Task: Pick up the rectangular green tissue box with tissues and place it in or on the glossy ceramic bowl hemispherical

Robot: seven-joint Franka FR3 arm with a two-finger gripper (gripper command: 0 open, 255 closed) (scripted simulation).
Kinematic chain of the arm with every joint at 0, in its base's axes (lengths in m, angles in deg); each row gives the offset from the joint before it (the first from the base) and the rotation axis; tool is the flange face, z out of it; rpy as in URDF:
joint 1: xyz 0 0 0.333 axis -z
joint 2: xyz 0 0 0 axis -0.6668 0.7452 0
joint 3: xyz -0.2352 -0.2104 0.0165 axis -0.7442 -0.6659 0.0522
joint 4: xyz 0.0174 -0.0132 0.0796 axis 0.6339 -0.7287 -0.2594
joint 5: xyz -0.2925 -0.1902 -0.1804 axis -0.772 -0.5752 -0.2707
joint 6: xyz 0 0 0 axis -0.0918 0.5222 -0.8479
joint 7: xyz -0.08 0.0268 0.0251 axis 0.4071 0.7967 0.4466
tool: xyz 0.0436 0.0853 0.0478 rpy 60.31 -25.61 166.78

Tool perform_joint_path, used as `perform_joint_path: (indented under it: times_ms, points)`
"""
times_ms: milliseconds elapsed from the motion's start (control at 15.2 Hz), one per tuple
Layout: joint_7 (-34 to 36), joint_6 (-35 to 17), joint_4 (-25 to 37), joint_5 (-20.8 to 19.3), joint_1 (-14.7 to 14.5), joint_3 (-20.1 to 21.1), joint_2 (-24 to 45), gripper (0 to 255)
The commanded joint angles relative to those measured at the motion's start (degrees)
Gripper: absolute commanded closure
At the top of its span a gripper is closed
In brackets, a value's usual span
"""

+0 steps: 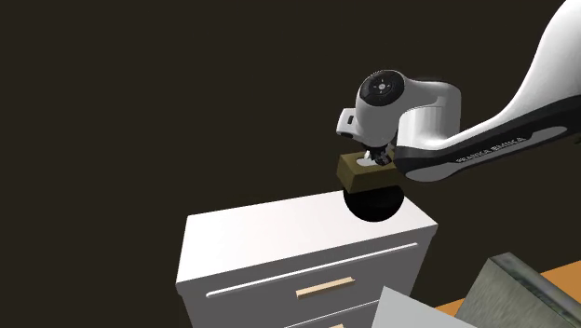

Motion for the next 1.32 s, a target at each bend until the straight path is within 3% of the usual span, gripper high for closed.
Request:
perform_joint_path:
  times_ms: [0,330,1254]
  points:
    - [0.01,0.01,-0.08,0.01,0.0,0.0,0.07,255]
    - [0.0,0.0,-0.09,0.0,0.0,-0.01,0.06,255]
    - [-11.44,6.34,3.63,9.67,-2.36,-0.11,-5.28,255]
